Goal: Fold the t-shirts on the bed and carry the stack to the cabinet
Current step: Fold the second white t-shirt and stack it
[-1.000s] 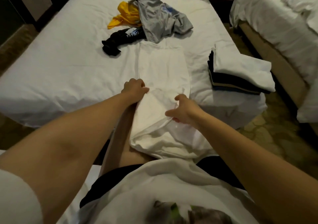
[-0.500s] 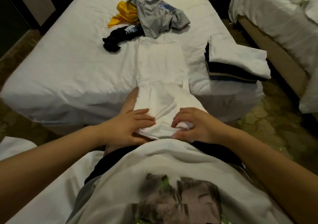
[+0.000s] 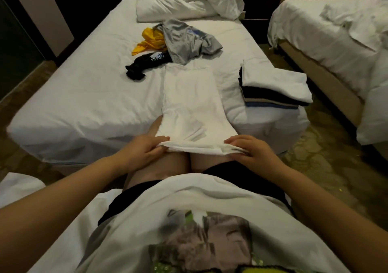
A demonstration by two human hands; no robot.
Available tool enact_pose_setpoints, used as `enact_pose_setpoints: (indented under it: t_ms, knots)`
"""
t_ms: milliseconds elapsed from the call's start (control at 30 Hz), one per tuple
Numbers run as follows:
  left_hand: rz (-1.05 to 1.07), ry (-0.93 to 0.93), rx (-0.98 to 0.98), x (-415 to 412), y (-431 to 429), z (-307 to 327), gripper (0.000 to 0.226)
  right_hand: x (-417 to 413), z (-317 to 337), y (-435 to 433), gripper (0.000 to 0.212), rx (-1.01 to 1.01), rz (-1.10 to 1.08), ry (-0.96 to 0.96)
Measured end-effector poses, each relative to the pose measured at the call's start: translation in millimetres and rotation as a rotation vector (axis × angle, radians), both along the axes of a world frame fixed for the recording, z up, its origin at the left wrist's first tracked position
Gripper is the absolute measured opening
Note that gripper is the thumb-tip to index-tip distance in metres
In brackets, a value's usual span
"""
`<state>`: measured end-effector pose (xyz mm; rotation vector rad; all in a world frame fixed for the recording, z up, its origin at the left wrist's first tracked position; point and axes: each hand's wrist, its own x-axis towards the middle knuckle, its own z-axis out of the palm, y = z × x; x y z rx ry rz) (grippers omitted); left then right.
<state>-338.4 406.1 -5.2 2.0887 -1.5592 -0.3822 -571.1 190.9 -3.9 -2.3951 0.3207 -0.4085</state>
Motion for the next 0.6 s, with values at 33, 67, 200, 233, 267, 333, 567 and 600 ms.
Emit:
enact_pose_setpoints:
  t_ms: [33, 67, 200, 233, 267, 333, 567, 600]
  knots:
    - [-0.007, -0.024, 0.002, -0.7, 0.4, 0.2, 0.075, 0.2, -2.0, -0.5, 0.021, 0.039, -0.038, -0.044]
    - [-0.012, -0.043, 0.007, -0.2, 1.1, -0.2, 0.072, 0.9, -2.6, -0.9, 0.03, 0.082, -0.076, -0.073]
    - [-0.038, -0.075, 0.009, -2.0, 4.0, -2.4, 0.049, -1.0, -2.8, -5.4, 0.045, 0.24, -0.173, -0.059]
    - [-0.041, -0.06, -0.004, -3.8, 3.9, -3.2, 0.043, -1.8, -4.6, -6.6, 0.045, 0.285, -0.185, -0.059]
    - [-0.035, -0.044, -0.015, -4.5, 3.2, -4.5, 0.041, -2.5, -6.7, -7.8, 0.043, 0.334, -0.201, -0.073]
    - [0.029, 0.034, -0.052, -3.2, 2.0, -6.5, 0.039, -1.9, -8.1, -7.4, 0.037, 0.443, -0.269, -0.153]
    - [0.244, 0.255, -0.239, 11.3, -1.3, -2.1, 0.047, 20.2, 13.8, -11.0, 0.023, 0.626, -0.328, -0.433]
    - [0.248, 0.276, -0.239, 12.5, -0.7, -0.5, 0.04, 21.3, 16.0, -13.6, 0.03, 0.604, -0.306, -0.438]
